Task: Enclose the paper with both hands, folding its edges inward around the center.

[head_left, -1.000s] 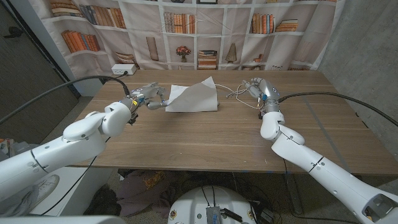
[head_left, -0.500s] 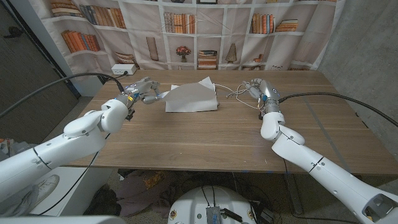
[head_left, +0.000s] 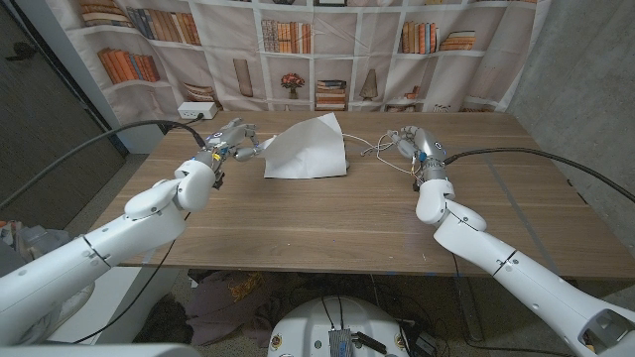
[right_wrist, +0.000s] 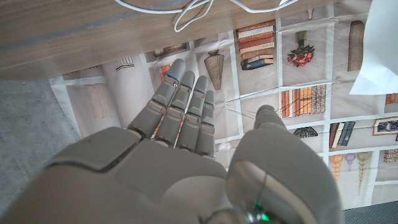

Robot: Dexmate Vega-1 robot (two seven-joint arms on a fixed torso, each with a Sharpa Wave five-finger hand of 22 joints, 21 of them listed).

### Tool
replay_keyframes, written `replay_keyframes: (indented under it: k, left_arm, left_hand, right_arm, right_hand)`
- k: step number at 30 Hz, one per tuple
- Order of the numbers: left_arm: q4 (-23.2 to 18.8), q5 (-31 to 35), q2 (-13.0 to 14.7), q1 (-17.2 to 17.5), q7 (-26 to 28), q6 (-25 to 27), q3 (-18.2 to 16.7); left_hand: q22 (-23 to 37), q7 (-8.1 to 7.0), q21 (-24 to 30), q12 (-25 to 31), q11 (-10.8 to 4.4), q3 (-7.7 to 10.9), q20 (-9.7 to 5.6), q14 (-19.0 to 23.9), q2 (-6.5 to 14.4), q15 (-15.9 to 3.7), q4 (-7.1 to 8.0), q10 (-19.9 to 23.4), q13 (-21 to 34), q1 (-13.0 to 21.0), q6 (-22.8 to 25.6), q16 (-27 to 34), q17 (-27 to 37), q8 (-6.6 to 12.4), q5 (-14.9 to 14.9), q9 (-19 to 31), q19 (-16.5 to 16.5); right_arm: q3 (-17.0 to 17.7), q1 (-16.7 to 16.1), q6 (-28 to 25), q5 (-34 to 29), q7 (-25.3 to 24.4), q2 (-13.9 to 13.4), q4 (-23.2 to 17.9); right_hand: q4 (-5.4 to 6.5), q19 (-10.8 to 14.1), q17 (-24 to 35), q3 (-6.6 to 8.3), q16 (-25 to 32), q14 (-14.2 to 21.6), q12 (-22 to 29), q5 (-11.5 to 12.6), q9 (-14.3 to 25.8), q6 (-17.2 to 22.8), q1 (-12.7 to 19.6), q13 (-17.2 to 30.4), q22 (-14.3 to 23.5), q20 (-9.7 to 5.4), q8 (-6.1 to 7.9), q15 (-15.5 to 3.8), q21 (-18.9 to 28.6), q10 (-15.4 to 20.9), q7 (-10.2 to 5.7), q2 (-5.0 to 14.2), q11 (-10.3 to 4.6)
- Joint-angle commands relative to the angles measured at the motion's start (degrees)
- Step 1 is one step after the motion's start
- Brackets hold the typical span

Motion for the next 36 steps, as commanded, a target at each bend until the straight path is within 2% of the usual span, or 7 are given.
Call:
replay_keyframes:
  k: [1,5,7,14,19,28,36]
  left_arm:
    - [4.18,3.38,-4.3,-3.21,3.55,0.35,3.95]
    - [4.54,7.19,-2.98,-4.83,1.76,1.29,6.36]
    - [4.83,7.24,-3.09,-5.12,1.1,1.46,6.46]
    - [10.78,8.44,-6.24,-8.68,1.19,1.87,8.67]
    - [14.77,5.92,-8.38,-10.45,2.27,0.23,8.24]
    - [18.4,7.3,-9.72,-13.98,3.36,-1.35,10.37]
    - [23.41,7.47,-12.18,-17.54,3.69,-3.3,12.5]
  left_hand:
    - [0.12,-0.08,0.52,-0.14,-0.06,0.31,0.24,0.37,-0.18,-0.96,0.28,0.28,0.14,-0.18,-0.15,-0.08,0.2,0.44,0.33,-0.04,0.38]
    - [0.12,0.15,0.54,0.1,-0.29,0.41,0.26,1.03,-0.21,-1.17,0.39,0.99,0.19,-0.16,-0.02,0.15,0.21,0.58,0.36,-0.28,0.44]
    - [0.12,0.23,0.54,0.18,-0.33,0.46,0.22,1.15,-0.24,-1.38,0.43,1.26,0.22,-0.14,0.2,0.18,0.22,0.68,0.38,-0.44,0.47]
    - [0.12,0.45,0.56,-0.01,-0.25,0.62,0.3,1.09,-0.31,-1.26,0.54,0.98,0.31,-0.07,0.56,0.1,0.25,0.85,0.4,-0.96,0.53]
    - [0.12,0.42,0.57,-0.13,-0.27,0.71,0.28,1.05,-0.34,-1.21,0.59,0.81,0.37,-0.01,0.19,0.05,0.27,0.75,0.42,-1.28,0.58]
    - [0.12,0.13,0.57,-0.2,-0.21,0.9,0.18,1.1,-0.28,-1.37,0.73,0.76,0.47,0.07,-0.35,0.05,0.32,0.8,0.42,-1.49,0.61]
    - [0.12,0.34,0.59,-0.24,-0.22,1.07,0.17,1.41,-0.36,-1.31,0.74,0.75,0.55,0.22,0.25,0.13,0.35,1.09,0.37,-1.96,0.69]
  right_arm:
    - [0.0,-0.56,0.51,0.18,0.09,-0.31,-0.53]
    - [0.05,-0.61,0.47,0.23,0.01,-0.17,-0.54]
    - [0.33,-0.68,0.31,0.47,-0.26,0.15,-0.65]
    - [0.06,-0.27,1.11,0.36,-0.23,0.28,-0.61]
    - [0.17,-0.47,0.53,0.26,-0.23,0.24,-0.94]
    - [0.41,-0.71,0.53,0.28,-0.15,-0.06,-1.37]
    - [0.68,-0.85,0.22,0.22,-0.17,-0.2,-2.07]
  right_hand:
    - [-0.36,0.6,0.18,0.05,-0.14,-0.22,-0.16,-0.01,0.15,0.31,-0.1,0.06,0.1,0.18,0.01,-1.4,-0.01,0.07,-0.11,0.45,0.01]
    - [-0.36,0.6,0.18,0.04,-0.15,-0.24,-0.17,-0.01,0.15,0.3,-0.12,0.06,0.11,0.18,0.0,-1.34,-0.04,0.03,-0.09,0.46,0.01]
    - [-0.37,0.6,0.17,0.04,-0.13,-0.2,-0.17,-0.01,0.15,0.31,-0.13,0.06,0.11,0.2,0.01,-1.36,-0.05,0.03,-0.07,0.47,0.0]
    - [-0.39,0.69,0.17,0.03,-0.13,-0.2,-0.21,-0.01,0.15,0.28,-0.16,0.06,0.11,0.17,-0.01,-1.41,-0.09,-0.05,-0.1,0.47,-0.03]
    - [-0.41,0.69,0.16,0.02,-0.14,-0.22,-0.23,-0.01,0.15,0.28,-0.18,0.06,0.11,0.16,-0.01,-1.41,-0.13,-0.09,-0.1,0.47,0.09]
    - [-0.44,0.7,0.15,0.02,-0.15,-0.23,-0.24,-0.01,0.14,0.3,-0.21,0.06,0.12,0.15,-0.01,-1.39,-0.22,-0.12,-0.03,0.5,0.06]
    - [-0.48,0.74,0.14,0.0,-0.13,-0.16,-0.22,-0.02,0.14,0.32,-0.25,0.06,0.12,0.18,-0.01,-1.35,-0.28,-0.05,0.1,0.49,0.15]
